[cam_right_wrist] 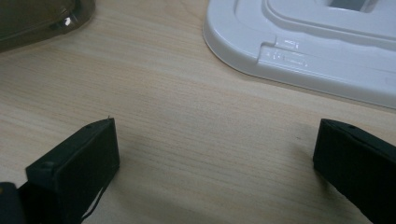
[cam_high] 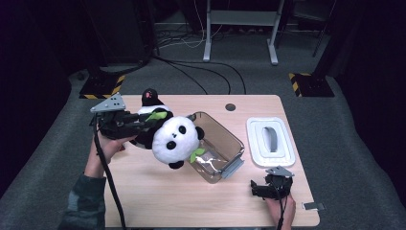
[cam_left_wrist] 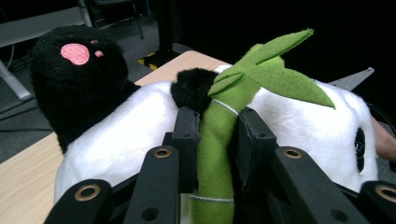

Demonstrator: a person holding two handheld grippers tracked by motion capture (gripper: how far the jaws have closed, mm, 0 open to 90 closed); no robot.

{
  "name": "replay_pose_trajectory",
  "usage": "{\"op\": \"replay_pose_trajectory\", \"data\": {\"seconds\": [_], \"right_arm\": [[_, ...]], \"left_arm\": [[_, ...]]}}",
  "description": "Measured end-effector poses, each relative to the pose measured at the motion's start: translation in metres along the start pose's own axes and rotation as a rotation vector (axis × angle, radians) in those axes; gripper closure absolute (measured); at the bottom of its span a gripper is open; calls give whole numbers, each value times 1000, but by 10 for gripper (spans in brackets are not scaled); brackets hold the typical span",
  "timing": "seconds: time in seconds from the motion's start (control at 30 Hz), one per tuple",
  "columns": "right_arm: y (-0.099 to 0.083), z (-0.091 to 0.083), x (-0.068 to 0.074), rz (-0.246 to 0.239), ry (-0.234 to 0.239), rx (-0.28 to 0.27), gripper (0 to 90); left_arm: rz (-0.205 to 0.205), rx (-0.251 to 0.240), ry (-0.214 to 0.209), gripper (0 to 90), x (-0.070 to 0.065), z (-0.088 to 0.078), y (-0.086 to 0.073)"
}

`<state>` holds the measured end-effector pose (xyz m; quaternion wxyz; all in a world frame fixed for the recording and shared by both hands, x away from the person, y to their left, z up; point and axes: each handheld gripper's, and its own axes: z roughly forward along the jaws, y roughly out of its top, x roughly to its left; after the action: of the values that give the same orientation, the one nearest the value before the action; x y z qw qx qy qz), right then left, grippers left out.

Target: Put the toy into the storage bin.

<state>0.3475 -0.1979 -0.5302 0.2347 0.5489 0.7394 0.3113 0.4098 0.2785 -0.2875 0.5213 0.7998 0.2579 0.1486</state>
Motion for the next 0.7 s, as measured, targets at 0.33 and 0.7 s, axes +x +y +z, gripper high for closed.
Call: {"op": "replay_pose_trajectory", "data": {"seconds": [0.33, 0.7], "right_arm": [[0, 0, 0, 1, 0, 0, 0], [0, 0, 0, 0, 0, 0, 0]], "left_arm": [[26, 10, -42, 719, -5, 25, 15], [43, 14, -91, 718, -10, 50, 23]]}}
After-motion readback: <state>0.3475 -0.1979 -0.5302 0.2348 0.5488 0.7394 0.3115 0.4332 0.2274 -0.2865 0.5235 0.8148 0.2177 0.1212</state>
